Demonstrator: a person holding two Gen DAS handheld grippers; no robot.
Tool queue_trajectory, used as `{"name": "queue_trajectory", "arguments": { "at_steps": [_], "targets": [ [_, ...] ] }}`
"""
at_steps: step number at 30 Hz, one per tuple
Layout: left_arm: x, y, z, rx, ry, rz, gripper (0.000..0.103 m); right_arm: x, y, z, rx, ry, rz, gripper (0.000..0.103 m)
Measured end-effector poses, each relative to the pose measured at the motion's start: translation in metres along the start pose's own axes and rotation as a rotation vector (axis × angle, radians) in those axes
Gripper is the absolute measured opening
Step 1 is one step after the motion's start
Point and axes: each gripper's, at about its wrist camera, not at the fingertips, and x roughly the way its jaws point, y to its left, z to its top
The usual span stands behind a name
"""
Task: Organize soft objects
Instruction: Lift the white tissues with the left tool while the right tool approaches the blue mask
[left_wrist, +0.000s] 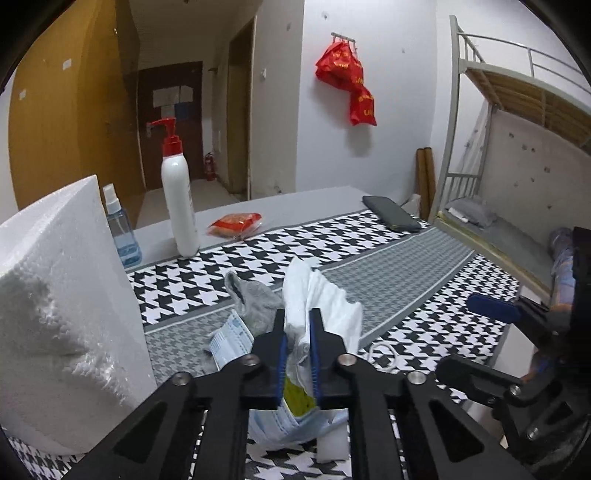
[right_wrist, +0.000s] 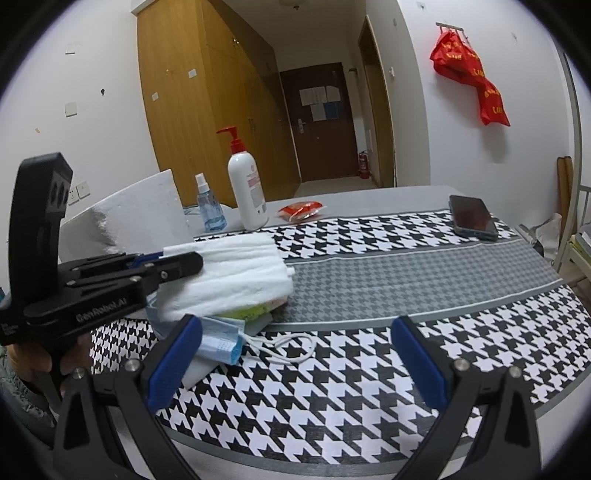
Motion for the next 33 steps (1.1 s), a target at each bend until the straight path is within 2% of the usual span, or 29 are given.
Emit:
{"name": "queue_trajectory", "arguments": {
  "at_steps": [10,15,33],
  "targets": [
    [-0.03,0.003,-0.006,-0.002,-0.039,-0.009,0.006,-0.002,0.011,0.001,-0.013,-0.007,0.01,0.103],
    [-0.053,0.01,-0.015,0.01,-0.063,0.035,0.006,-0.003,0.021,0.002,-0.028,-0.008,0.02,0.103],
    [-0.104,0.061,-0.074,-0.096,-0.058,0.134,0.006,0.019,0.083,-0.008,-0.145,0.063,0.088,0.103]
  ]
}}
